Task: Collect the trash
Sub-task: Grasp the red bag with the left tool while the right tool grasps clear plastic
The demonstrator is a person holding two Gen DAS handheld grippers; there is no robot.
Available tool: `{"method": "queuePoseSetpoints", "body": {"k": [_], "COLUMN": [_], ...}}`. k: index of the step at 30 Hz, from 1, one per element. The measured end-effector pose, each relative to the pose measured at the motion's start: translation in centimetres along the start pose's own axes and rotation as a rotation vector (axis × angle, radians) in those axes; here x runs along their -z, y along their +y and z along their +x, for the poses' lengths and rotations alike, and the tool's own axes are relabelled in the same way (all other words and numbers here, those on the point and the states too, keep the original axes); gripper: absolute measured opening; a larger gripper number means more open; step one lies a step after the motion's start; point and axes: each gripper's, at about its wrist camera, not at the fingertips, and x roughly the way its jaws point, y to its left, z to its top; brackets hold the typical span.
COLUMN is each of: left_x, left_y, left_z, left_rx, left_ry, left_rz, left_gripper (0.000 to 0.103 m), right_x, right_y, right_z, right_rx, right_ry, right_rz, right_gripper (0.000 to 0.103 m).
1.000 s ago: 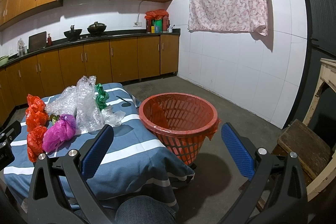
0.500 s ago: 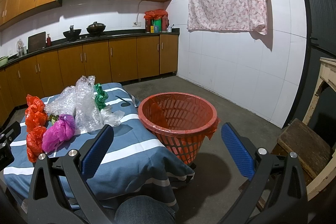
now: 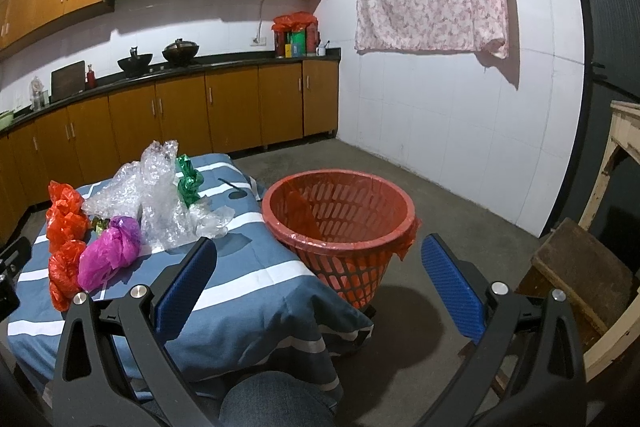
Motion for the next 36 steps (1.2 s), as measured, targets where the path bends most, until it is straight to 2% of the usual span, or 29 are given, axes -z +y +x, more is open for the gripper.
{"method": "queuePoseSetpoints", "body": {"k": [6, 9, 14, 20, 23, 24, 26, 28, 36], "left_x": [1.1, 1.7, 2.3, 2.5, 2.4, 2.4, 2.6, 2.6, 3.0], "left_y": [4.1, 6.1, 7.4, 7.1, 7.0, 6.9, 6.9, 6.9, 6.8], "left_z": [2.0, 3.5, 5.6, 9.5, 11.4, 12.1, 13.2, 14.3, 16.5], "left_rx": [-0.052, -0.068, -0.08, -0.032, -0.007, 0.001, 0.01, 0.02, 0.031], "left_ry": [0.046, 0.083, 0.12, 0.197, 0.232, 0.246, 0.269, 0.289, 0.339], "left_rz": [-0.052, -0.084, -0.087, -0.101, -0.128, -0.137, -0.145, -0.16, -0.175], "left_gripper": [0.099, 0.099, 0.099, 0.095, 0.088, 0.085, 0.078, 0.074, 0.073], "right_x": [0.1, -0.3, -1.4, -2.7, -3.0, -2.9, -2.9, -2.8, -1.6], "right_y": [-0.4, 0.2, 1.8, 5.4, 6.7, 7.1, 8.0, 8.4, 9.8], "right_z": [1.6, 3.1, 5.4, 8.8, 11.1, 12.0, 13.9, 15.7, 21.6], "right_rx": [-0.04, -0.062, -0.124, -0.179, -0.194, -0.198, -0.189, -0.189, -0.216], "right_ry": [0.001, 0.038, 0.054, 0.048, 0.069, 0.076, 0.107, 0.142, 0.293], "right_rz": [0.036, 0.037, 0.03, -0.063, -0.093, -0.104, -0.129, -0.135, -0.145], "right_gripper": [0.101, 0.101, 0.101, 0.101, 0.098, 0.093, 0.086, 0.079, 0.078]}}
